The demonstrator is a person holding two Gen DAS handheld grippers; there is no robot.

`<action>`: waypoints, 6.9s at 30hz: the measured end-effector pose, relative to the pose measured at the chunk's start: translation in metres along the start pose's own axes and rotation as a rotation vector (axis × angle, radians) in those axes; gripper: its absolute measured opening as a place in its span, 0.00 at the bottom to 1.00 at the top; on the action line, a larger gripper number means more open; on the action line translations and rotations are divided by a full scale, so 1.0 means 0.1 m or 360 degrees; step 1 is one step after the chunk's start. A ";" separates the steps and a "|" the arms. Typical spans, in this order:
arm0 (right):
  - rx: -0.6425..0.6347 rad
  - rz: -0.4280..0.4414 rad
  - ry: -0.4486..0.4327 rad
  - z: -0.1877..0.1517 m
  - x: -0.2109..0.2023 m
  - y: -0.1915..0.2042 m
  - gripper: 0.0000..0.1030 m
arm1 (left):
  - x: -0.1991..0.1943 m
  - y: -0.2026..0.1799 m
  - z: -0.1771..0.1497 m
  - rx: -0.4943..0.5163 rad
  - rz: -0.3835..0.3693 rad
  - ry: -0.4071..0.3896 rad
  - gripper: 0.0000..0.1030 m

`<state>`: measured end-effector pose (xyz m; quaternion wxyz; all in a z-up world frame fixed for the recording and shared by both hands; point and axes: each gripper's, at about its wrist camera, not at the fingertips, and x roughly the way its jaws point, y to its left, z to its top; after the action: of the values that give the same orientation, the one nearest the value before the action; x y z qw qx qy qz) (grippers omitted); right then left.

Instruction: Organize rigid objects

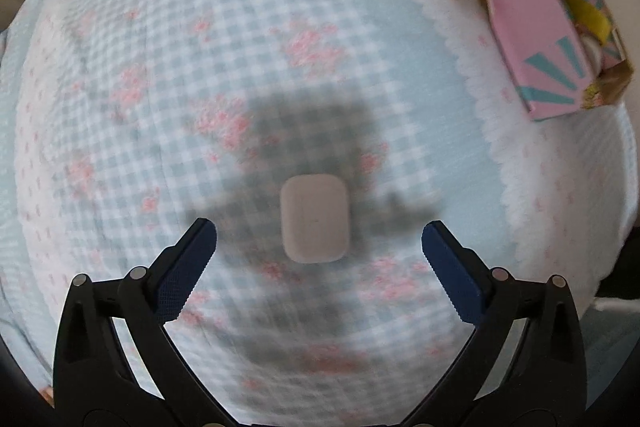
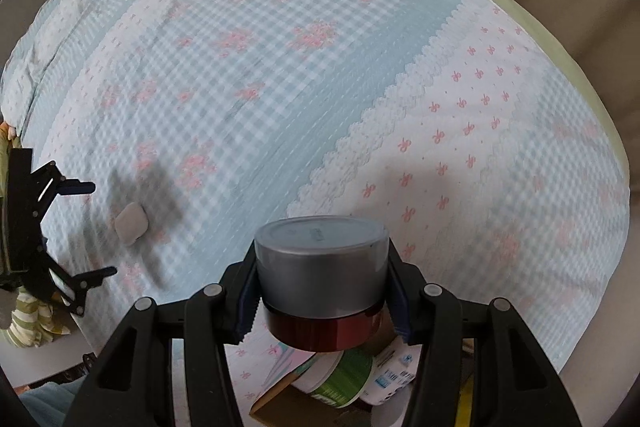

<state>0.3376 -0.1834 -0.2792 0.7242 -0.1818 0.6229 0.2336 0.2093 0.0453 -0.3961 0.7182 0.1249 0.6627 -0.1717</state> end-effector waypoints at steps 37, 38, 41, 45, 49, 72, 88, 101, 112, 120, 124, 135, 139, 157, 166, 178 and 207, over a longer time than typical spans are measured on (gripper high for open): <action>0.0064 -0.0020 -0.0043 -0.42 -0.35 0.32 0.48 | -0.38 -0.06 0.20 -0.0025 0.0123 0.0089 0.40; 0.0067 -0.0016 -0.0054 -0.42 -0.42 0.32 0.48 | -0.49 -0.08 0.23 -0.0023 0.0118 0.0070 0.40; 0.0082 -0.0007 -0.0100 -0.44 -0.68 0.29 0.48 | -0.88 -0.30 0.36 0.0006 0.0109 0.0007 0.40; 0.0107 0.0004 -0.0176 -0.54 -1.12 0.18 0.48 | -1.30 -0.66 0.69 0.0079 0.0095 -0.0084 0.40; 0.0133 -0.0010 -0.0229 -0.70 -1.48 0.02 0.48 | -1.66 -1.10 0.98 0.0146 0.0050 -0.0169 0.40; 0.0567 -0.0019 -0.0053 -2.48 -1.06 -1.34 0.48 | -0.76 -3.24 1.82 0.0314 -0.0230 -0.0006 0.40; 0.0561 0.0148 -0.0137 -2.68 -0.36 -1.45 0.83 | -0.22 -3.30 2.18 0.0116 -0.0129 0.0042 1.00; 0.0673 0.0107 -0.0247 -2.90 -0.36 -1.50 1.00 | -0.32 -3.13 2.20 0.0133 0.0008 0.0014 1.00; 0.0699 0.0022 -0.0265 -2.81 -0.60 -1.33 1.00 | -0.75 -2.97 2.07 0.0116 -0.0045 -0.0088 1.00; 0.0769 -0.0096 -0.0396 -2.57 -1.49 -0.90 1.00 | -1.88 -2.49 1.68 -0.0015 -0.0171 -0.0350 1.00; 0.0842 -0.0171 -0.0538 -2.38 -2.11 -0.52 1.00 | -2.74 -2.14 1.29 -0.0094 -0.0110 -0.0596 1.00; 0.0869 -0.0377 -0.0911 -1.94 -3.41 0.72 1.00 | -4.19 -1.39 0.16 -0.0260 0.0179 -0.1065 1.00; 0.0869 -0.0425 -0.0979 -1.93 -3.59 1.07 1.00 | -4.35 -1.23 -0.17 -0.0332 0.0190 -0.1141 1.00; 0.0883 -0.0531 -0.1060 -2.00 -3.61 1.45 1.00 | -4.38 -1.27 -0.52 -0.0317 0.0216 -0.1230 1.00; 0.0891 -0.0540 -0.1069 -2.00 -3.60 1.42 1.00 | -4.39 -1.28 -0.53 -0.0315 0.0218 -0.1224 1.00; 0.0893 -0.0547 -0.1074 -2.02 -3.60 1.40 1.00 | -4.36 -1.29 -0.54 -0.0314 0.0221 -0.1216 1.00; 0.0914 -0.0603 -0.1069 -1.94 -3.61 1.33 1.00 | -4.34 -1.46 -0.40 -0.0301 0.0448 -0.1233 1.00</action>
<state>0.0622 -0.2220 0.0496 0.9361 0.0006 0.3497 -0.0382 0.0861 -0.0358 0.0394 0.9390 0.0738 0.3330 -0.0447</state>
